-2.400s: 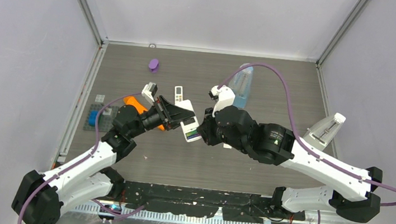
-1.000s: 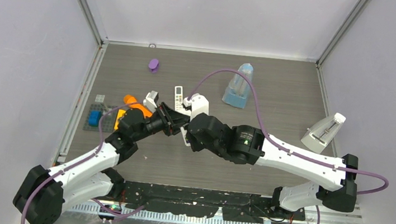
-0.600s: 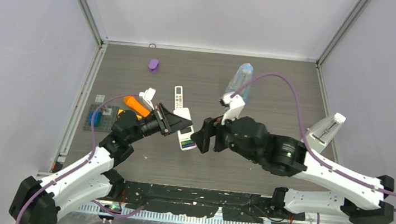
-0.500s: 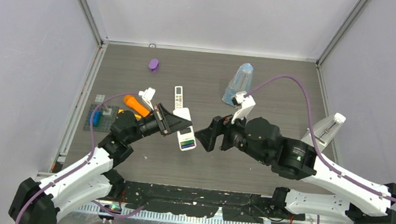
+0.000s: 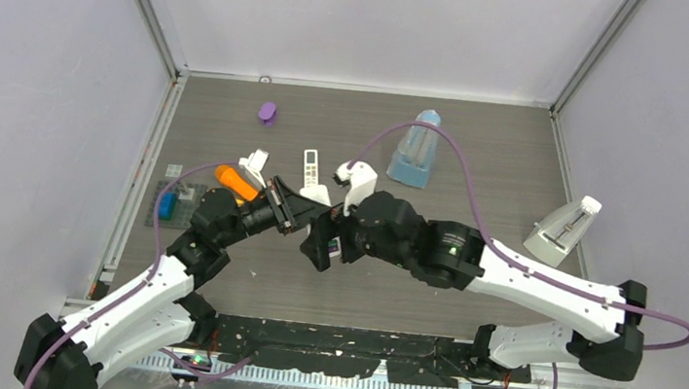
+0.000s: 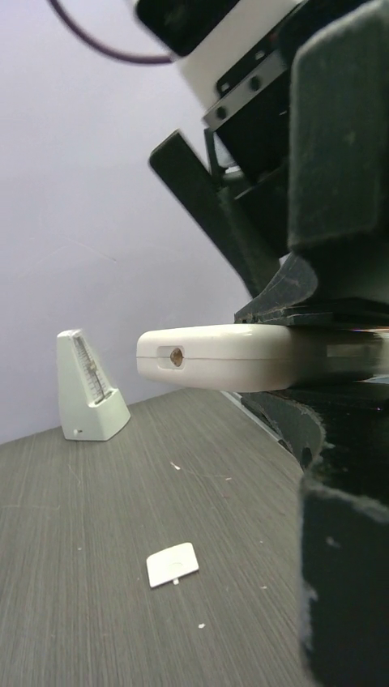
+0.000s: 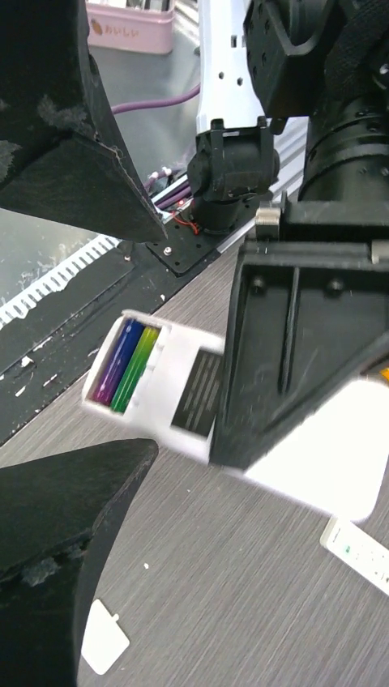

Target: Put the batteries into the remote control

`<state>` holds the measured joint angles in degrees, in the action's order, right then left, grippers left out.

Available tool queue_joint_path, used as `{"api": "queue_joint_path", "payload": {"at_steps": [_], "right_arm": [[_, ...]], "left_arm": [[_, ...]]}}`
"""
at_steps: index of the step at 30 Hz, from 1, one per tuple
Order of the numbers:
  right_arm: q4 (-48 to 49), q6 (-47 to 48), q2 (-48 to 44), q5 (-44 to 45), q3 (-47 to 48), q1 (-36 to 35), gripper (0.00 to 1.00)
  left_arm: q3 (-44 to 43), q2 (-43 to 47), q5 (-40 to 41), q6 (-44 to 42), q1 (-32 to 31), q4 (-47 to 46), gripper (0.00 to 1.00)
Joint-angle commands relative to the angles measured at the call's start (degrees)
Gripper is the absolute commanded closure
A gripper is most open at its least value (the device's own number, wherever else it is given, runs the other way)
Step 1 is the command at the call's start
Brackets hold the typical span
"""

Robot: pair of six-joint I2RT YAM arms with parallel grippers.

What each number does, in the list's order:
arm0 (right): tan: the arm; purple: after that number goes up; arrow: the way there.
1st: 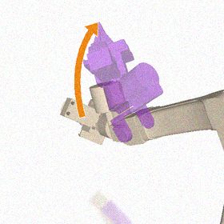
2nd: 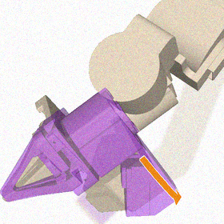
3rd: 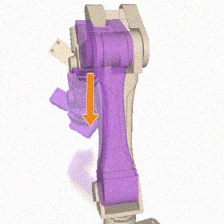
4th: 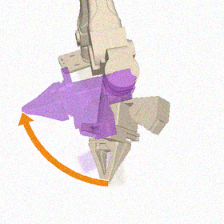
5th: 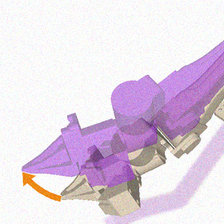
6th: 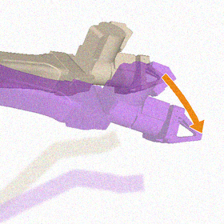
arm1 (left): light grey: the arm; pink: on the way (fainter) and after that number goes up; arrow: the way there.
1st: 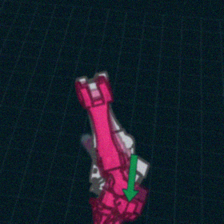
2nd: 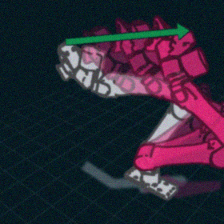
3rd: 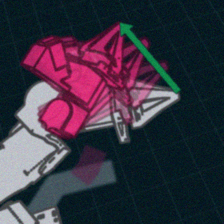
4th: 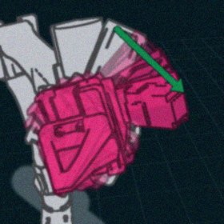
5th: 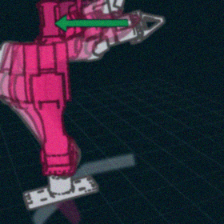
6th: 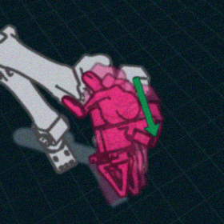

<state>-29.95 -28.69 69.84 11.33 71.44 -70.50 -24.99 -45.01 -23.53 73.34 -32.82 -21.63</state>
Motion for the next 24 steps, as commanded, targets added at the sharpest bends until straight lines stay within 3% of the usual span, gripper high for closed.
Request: {"api": "queue_joint_path", "payload": {"at_steps": [1,11,13,17,20,24], "right_arm": [[-5.1,4.2,4.2,5.6,7.2,-3.0,0.04],[-11.1,4.0,11.5,14.7,11.2,-5.0,0.00],[-11.6,3.8,12.5,15.2,11.6,-5.1,0.07],[-11.7,3.4,13.3,15.8,12.0,-5.1,0.28],[-10.1,4.3,12.4,15.9,10.8,-5.2,0.46],[-4.8,10.3,9.2,13.2,6.3,-5.2,0.61]], "left_arm": [[-4.6,1.7,2.3,1.0,0.3,5.3,1.00],[-7.1,2.3,3.5,1.8,0.3,12.2,0.93],[-7.5,2.2,3.6,2.0,0.3,13.1,0.92],[-7.6,2.3,3.5,1.9,0.4,13.9,0.87],[-6.8,3.4,4.3,1.4,0.6,15.0,0.73],[-4.6,5.0,3.7,1.5,2.1,14.1,0.54]]}}
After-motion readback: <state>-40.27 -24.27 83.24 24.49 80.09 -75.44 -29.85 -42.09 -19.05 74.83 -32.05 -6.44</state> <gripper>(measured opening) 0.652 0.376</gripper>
